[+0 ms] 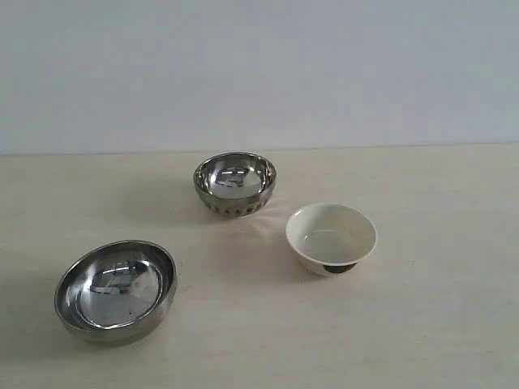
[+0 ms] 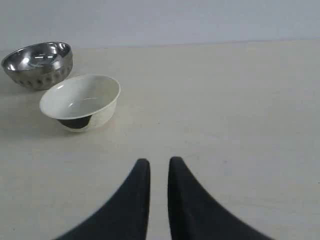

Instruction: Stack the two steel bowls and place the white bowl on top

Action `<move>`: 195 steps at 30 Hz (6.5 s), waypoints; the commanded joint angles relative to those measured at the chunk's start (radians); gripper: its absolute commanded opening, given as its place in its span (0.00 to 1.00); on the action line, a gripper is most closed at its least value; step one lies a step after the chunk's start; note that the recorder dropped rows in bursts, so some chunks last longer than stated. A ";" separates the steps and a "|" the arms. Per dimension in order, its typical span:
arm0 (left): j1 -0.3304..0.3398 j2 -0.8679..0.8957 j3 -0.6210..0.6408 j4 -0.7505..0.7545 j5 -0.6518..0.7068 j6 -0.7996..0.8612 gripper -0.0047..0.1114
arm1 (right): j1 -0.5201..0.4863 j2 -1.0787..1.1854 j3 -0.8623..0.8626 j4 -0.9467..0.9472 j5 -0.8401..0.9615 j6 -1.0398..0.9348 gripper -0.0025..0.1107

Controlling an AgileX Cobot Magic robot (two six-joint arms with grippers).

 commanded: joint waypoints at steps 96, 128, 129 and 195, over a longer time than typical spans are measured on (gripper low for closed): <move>-0.006 1.727 -0.975 -0.160 0.393 0.677 0.07 | -0.004 -0.006 0.000 -0.003 -0.009 0.001 0.11; -0.315 1.969 -1.208 -0.010 0.354 0.416 0.07 | -0.004 -0.006 0.000 -0.003 -0.009 0.001 0.11; -0.315 1.971 -1.208 -0.010 0.349 0.416 0.07 | -0.004 -0.006 0.000 -0.003 -0.009 0.001 0.11; -0.358 1.920 -1.316 0.064 0.474 0.399 0.61 | -0.004 -0.006 0.000 -0.003 -0.010 0.001 0.11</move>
